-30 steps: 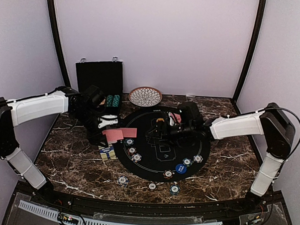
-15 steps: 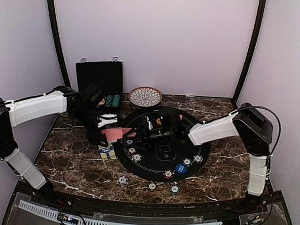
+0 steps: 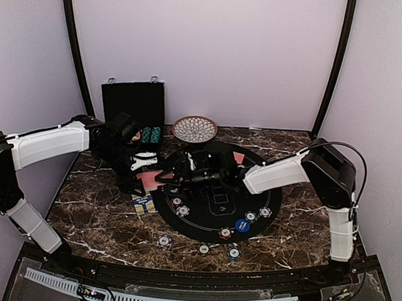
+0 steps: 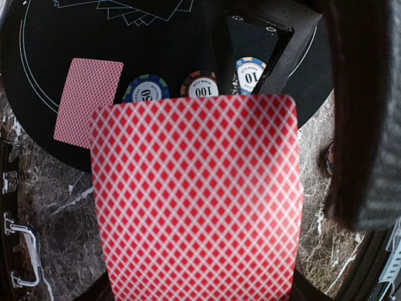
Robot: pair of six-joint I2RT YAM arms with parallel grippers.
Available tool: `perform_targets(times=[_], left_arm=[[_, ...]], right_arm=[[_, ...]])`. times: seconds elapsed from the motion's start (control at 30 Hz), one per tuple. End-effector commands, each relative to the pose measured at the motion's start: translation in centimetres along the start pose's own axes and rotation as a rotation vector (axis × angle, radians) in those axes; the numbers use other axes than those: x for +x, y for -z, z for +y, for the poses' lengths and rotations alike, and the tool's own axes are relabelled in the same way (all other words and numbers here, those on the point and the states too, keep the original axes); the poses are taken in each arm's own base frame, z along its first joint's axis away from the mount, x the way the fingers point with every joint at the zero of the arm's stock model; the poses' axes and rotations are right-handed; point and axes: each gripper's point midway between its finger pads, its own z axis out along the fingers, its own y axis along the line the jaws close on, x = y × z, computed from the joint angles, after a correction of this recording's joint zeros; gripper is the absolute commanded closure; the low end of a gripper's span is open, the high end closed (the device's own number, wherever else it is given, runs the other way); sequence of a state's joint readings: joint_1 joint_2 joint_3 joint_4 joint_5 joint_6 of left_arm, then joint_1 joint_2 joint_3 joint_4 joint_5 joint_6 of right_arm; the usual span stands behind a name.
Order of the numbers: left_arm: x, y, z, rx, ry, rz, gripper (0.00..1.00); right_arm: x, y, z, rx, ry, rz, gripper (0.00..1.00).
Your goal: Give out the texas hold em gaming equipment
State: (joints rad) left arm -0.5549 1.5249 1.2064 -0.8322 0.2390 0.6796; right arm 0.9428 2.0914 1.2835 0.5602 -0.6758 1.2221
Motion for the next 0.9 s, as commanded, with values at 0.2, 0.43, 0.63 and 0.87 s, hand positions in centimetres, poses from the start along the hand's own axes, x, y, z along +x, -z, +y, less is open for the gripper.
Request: perform_targets(times=[0.2,0.43,0.63,0.87], left_arm=[[-1.6,2.0,-0.6,0.000,-0.010,-0.065,1.00],[-1.7,2.2,-0.7,0.001,-0.010,-0.067,1.00],[-1.7,2.3,-0.8,0.001,-0.012,-0.068,1.00],[-1.8,2.3,-0.8,0.001,-0.013,-0.071,1.00]], right_arm=[[-0.6,-2.1,0.3,-0.017,0.018,0.023,0.21],[-1.1,-3.6,0.1,-0.013,0.011,0.041,0.21],[-1.1,-3.8,-1.2,0.026,-0.018,0.043,0.24],[-1.9,-2.3,-2.5,0.060,-0.039,0.004,0.34]])
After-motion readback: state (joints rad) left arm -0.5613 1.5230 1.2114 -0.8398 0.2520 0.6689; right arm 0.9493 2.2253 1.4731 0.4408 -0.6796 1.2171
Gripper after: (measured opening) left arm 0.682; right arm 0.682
